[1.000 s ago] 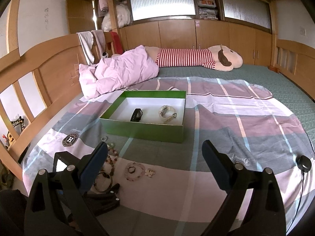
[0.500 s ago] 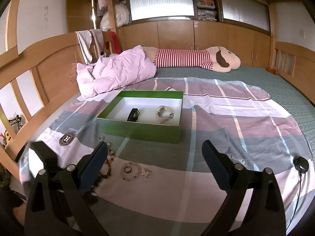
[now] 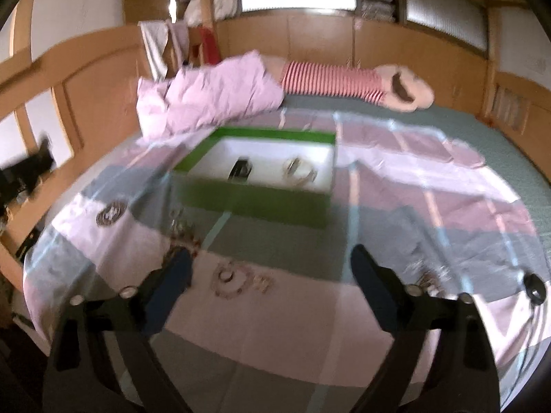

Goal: Organize jewelry
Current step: 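Lower the left tool onto the metal bangle and close it, then lift the metal bangle with the left tool while the right tool grasps the black hair tie, then hold the metal bangle in the left tool while the right tool lifts the hair tie, then open the left tool over the green box while the right tool releases the hair tie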

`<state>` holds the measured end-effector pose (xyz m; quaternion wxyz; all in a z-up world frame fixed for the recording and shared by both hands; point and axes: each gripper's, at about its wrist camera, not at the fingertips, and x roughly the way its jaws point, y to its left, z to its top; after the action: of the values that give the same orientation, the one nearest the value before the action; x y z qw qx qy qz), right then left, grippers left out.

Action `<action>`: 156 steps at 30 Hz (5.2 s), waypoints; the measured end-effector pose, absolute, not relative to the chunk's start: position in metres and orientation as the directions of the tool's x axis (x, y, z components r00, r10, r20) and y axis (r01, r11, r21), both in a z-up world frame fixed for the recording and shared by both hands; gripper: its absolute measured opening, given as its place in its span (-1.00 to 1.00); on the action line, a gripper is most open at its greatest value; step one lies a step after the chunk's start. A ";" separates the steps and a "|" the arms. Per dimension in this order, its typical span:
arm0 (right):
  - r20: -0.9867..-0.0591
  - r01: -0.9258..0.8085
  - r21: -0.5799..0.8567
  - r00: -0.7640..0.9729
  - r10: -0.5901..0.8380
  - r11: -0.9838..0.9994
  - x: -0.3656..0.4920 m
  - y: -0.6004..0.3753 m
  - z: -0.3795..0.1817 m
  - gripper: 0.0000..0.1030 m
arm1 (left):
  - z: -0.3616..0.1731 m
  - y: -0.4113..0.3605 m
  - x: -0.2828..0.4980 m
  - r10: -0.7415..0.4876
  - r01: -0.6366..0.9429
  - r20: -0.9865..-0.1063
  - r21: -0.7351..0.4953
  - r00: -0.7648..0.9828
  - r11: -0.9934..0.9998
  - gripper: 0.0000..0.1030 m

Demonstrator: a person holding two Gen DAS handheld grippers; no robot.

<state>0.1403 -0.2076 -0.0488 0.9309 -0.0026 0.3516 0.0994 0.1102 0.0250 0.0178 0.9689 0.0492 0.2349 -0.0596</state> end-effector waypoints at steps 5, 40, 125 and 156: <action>-0.758 -0.324 -0.058 0.630 0.169 0.944 0.165 -0.170 -0.096 -0.13 | 0.022 0.040 0.115 -0.086 0.118 -0.456 0.043 0.886 0.992 0.12; -0.880 -0.480 -0.028 0.428 0.206 0.877 0.231 -0.117 -0.161 -0.56 | 0.009 0.058 0.132 -0.094 0.114 -0.519 0.006 0.850 0.994 0.13; -0.517 -0.120 0.003 0.850 0.104 0.993 0.115 -0.196 0.005 -0.61 | -0.003 -0.005 0.129 -0.172 0.210 -0.544 0.007 0.821 0.978 0.13; -0.516 -0.119 0.002 0.850 0.103 0.993 0.116 -0.195 0.005 -0.61 | -0.002 -0.005 0.130 -0.174 0.210 -0.545 0.005 0.820 0.978 0.13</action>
<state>0.1158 -0.1950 0.0052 0.9617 -0.0151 0.2676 0.0577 0.1296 -0.0045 -0.0022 0.9535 0.0324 0.2823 -0.1006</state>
